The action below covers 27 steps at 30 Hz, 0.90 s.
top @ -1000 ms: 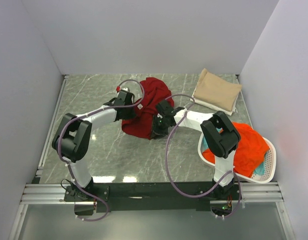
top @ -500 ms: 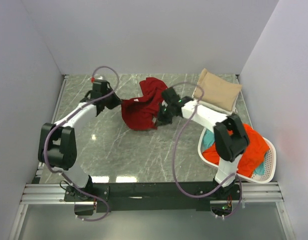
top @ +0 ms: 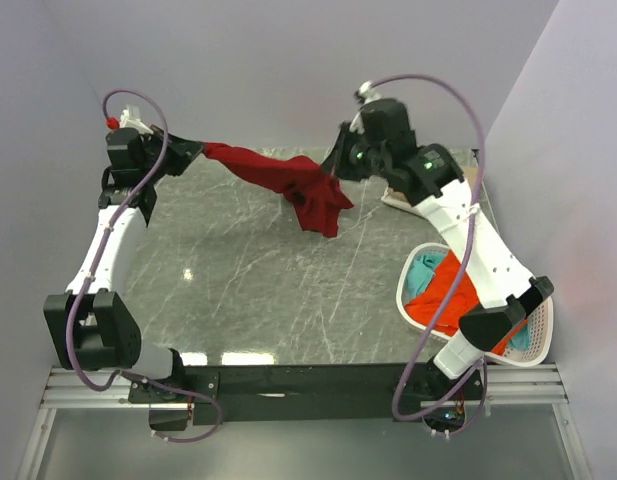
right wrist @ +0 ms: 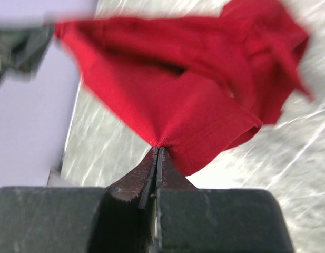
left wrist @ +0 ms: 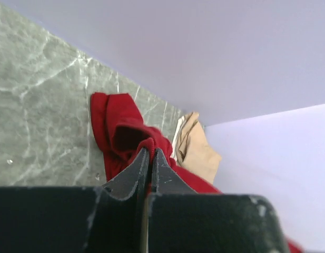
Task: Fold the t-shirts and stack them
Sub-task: Flatten the tshirt out
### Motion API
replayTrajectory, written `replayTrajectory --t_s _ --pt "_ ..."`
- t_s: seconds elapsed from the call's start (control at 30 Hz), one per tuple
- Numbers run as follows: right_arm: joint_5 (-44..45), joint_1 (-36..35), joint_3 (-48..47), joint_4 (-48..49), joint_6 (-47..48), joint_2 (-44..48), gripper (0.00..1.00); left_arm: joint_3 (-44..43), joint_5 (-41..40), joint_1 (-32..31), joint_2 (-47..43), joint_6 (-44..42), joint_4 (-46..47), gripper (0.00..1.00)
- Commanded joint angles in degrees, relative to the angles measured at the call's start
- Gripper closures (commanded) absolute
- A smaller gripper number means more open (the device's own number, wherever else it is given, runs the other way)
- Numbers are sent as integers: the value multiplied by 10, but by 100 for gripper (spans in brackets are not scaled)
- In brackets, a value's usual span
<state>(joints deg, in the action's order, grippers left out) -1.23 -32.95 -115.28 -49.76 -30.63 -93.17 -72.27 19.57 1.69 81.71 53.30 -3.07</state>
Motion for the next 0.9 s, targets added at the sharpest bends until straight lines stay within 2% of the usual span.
replayTrajectory --t_s 0.0,0.1,0.17,0.2,0.23,0.27,0.33,0.37,0.47,0.5,0.63,0.87 --pt "-36 -59 49 -29 -8 1 100 0 56 30 22 -8 48 100" --pt "-70 -145 83 2 -14 -30 100 21 59 59 61 -30 84 100" --pt "-131 -190 70 13 -14 -60 97 12 46 74 112 -56 94 97" --pt "-145 -199 63 16 -14 -85 81 -18 42 79 156 -84 79 87" --pt "-160 -205 46 17 -14 -95 73 -36 41 87 178 -95 48 55" --pt "-162 -210 40 18 -10 -105 58 -52 40 89 197 -112 33 37" --pt "-162 -201 54 32 -9 -105 48 -84 29 94 218 -121 -3 14" --pt "-152 -194 64 37 -10 -100 43 -86 19 93 215 -131 -17 11" --pt "-166 -134 128 64 -24 -88 42 -67 -24 93 185 -140 -54 7" --pt "-170 -94 166 87 -28 -84 42 -55 -38 94 171 -144 -64 7" --pt "-144 -16 223 115 -20 -79 42 10 -59 88 123 -139 -98 10" --pt "-112 53 239 133 23 -137 45 111 -155 18 50 -138 -173 17"
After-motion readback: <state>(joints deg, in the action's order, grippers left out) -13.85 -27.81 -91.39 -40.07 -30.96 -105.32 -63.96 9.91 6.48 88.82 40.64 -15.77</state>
